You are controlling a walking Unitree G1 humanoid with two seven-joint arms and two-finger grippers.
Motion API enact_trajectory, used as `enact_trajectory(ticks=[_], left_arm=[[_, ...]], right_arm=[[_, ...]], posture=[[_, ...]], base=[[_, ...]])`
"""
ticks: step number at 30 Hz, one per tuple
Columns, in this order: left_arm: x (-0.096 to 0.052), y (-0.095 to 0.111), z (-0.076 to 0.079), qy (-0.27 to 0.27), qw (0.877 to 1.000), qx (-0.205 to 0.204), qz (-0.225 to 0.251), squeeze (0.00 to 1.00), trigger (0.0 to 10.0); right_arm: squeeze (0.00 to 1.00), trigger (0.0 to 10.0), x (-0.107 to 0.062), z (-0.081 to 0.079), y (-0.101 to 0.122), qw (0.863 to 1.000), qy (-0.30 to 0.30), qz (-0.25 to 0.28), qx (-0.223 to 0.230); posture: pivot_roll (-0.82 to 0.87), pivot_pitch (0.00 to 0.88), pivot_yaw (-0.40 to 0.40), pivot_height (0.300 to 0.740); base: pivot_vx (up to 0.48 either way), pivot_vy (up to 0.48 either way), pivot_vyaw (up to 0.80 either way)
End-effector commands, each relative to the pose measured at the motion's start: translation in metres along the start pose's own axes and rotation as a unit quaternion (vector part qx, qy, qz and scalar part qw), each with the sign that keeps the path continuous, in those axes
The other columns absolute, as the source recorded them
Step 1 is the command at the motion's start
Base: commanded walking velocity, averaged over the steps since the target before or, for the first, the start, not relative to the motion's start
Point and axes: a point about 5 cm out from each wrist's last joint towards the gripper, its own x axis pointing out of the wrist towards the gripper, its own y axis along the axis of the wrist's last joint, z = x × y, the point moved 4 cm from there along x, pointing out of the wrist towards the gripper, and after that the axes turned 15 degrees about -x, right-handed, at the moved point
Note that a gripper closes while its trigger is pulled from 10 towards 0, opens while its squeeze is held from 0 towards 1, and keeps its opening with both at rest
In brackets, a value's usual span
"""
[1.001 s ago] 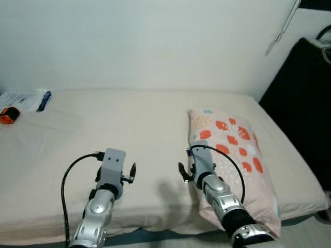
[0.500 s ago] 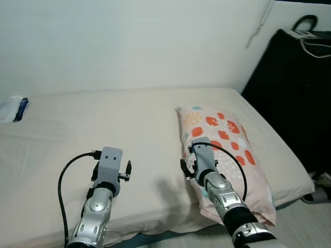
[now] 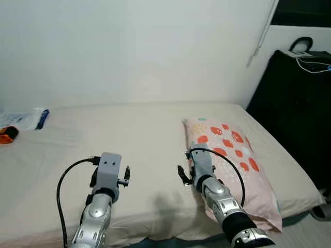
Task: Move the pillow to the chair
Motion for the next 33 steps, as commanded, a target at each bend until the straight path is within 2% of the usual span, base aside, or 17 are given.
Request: enact_trajectory(ticks=[1,21,33], left_arm=[[-0.0001,0.0017,0.0036,-0.007,1.0,-0.002,0.003,0.0,10.0],[-0.0011,0.0034,0.009,-0.022,1.0,-0.01,0.006,0.0,10.0],[-0.0023,0.0041,0.0088,-0.027,1.0,-0.01,0.008,0.0,10.0]], right_arm=[[0.0,10.0,-0.0006,-0.0005,-0.0028,1.0,-0.002,-0.004,0.006],[0.0,10.0,-0.001,-0.0003,-0.002,1.0,-0.004,0.0,0.01],[0.0,10.0,-0.0011,-0.0021,-0.0019,1.0,0.0,0.001,0.013]], posture=[[0.05,0.0,-0.099,0.702],[0.05,0.0,-0.093,0.702],[0.05,0.0,-0.095,0.702]], base=[[0.0,0.0,0.0],[0.0,0.0,0.0],[-0.319,0.0,0.0]])
